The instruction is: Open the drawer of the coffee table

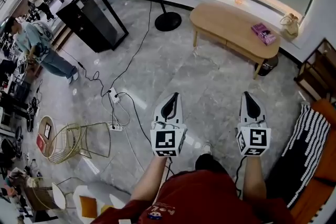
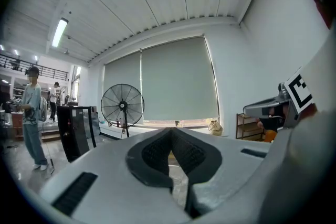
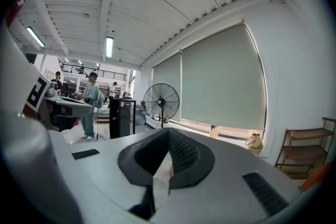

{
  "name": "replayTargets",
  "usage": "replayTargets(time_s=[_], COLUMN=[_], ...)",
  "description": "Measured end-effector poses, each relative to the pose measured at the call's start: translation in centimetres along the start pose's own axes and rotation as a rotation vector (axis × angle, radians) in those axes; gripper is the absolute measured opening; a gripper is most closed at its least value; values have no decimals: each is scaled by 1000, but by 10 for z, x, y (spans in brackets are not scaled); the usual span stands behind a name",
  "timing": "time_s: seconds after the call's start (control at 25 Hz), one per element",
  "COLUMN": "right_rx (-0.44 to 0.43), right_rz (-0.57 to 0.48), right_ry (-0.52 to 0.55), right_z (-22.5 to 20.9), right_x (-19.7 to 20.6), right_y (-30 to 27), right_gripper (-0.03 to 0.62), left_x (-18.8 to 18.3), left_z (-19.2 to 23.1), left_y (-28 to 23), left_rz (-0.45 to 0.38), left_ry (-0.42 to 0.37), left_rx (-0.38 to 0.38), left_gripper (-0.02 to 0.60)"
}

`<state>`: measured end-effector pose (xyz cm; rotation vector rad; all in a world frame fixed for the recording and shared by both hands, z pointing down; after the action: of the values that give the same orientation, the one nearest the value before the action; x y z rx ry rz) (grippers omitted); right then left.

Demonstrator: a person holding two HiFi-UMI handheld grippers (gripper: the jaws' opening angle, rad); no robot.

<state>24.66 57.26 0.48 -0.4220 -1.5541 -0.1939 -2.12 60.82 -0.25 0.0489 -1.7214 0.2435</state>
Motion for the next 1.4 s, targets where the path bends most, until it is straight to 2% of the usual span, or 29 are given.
replayTargets(time_s=[0.32,0.52,1.04,1.4], right_rx=[-23,-32,-18,1], right_rz=[-5,-9,-13,13], right_ry=[-23,-30,-6,19], right_z=[-49,-61,-65,-60], right_x=[-4,-8,-11,-17], right_y=[-46,-67,-127,-218], right_gripper=[-5,-5,-5,-5], left_x=[-7,-13,1,8], left_z=[-18,-15,14,63], left_y=[-62,-82,-144,-225], left_rz=[10,9,11,8], left_ry=[16,15,24,35], left_rx=[-16,-26,-15,19], left_gripper=[6,6,6,6])
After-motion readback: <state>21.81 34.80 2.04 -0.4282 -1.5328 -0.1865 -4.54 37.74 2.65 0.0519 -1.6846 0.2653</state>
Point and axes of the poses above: the fingertips, and each gripper's own axes: y backward along the fingers, z to its left, x out of its underside, the point moved 8 cm from there along y, backward along the fingers, and after that the axes turned 5 degrees about -y, right-handed, at the moved point
